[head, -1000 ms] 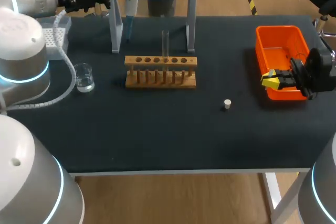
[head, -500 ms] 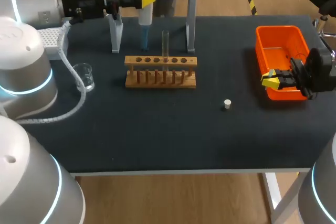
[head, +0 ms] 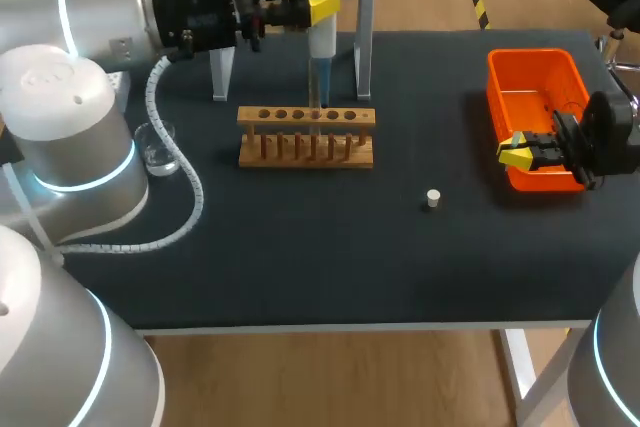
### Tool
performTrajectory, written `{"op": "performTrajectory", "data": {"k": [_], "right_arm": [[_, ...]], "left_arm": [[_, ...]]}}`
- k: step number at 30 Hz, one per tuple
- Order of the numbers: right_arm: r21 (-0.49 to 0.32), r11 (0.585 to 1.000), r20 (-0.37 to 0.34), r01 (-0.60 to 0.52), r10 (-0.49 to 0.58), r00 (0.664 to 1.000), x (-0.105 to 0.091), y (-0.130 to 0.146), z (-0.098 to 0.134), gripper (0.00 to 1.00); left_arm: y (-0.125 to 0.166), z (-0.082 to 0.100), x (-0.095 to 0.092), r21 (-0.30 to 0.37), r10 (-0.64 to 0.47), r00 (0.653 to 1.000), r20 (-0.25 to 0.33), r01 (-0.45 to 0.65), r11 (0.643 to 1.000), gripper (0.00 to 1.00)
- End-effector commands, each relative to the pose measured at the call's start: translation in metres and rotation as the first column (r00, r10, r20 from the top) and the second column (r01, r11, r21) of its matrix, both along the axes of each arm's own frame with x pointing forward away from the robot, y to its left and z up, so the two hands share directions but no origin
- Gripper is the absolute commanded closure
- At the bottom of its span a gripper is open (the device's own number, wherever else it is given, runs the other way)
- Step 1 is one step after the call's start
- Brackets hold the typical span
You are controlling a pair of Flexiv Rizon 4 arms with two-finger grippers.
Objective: Invert the test tube, pick up the pipette, mount the tip to pipette, aspirate from beaker and dispense into the tube, eject the tip, return the pipette, and cap with the stopper.
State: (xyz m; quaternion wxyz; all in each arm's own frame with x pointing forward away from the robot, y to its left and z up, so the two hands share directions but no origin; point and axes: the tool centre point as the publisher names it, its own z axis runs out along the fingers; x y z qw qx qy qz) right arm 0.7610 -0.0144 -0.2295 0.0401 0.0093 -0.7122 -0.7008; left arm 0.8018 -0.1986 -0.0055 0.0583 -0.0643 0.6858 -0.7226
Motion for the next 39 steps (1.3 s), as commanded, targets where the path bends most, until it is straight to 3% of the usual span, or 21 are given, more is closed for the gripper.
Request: {"op": "performTrajectory", "data": {"k": [1, 13, 39], "right_arm": [[0.000, 1.000, 0.001, -0.001, 0.001, 1.000, 0.000, -0.001, 0.000, 1.00], [0.000, 1.000, 0.001, -0.001, 0.001, 1.000, 0.000, -0.001, 0.000, 1.00], [0.000, 1.000, 0.001, -0.001, 0.001, 1.000, 0.000, -0.001, 0.000, 1.00]], "left_arm": [[-0.008, 0.000, -0.006, -0.018, -0.004, 1.000, -0.016, 0.004, 1.000, 1.00], [-0.029, 0.001, -0.017, -0.015, -0.050, 0.996, -0.078, 0.049, 0.999, 1.00], [-0.043, 0.017, -0.022, 0.014, -0.073, 0.995, -0.070, 0.074, 0.997, 1.00]]}}
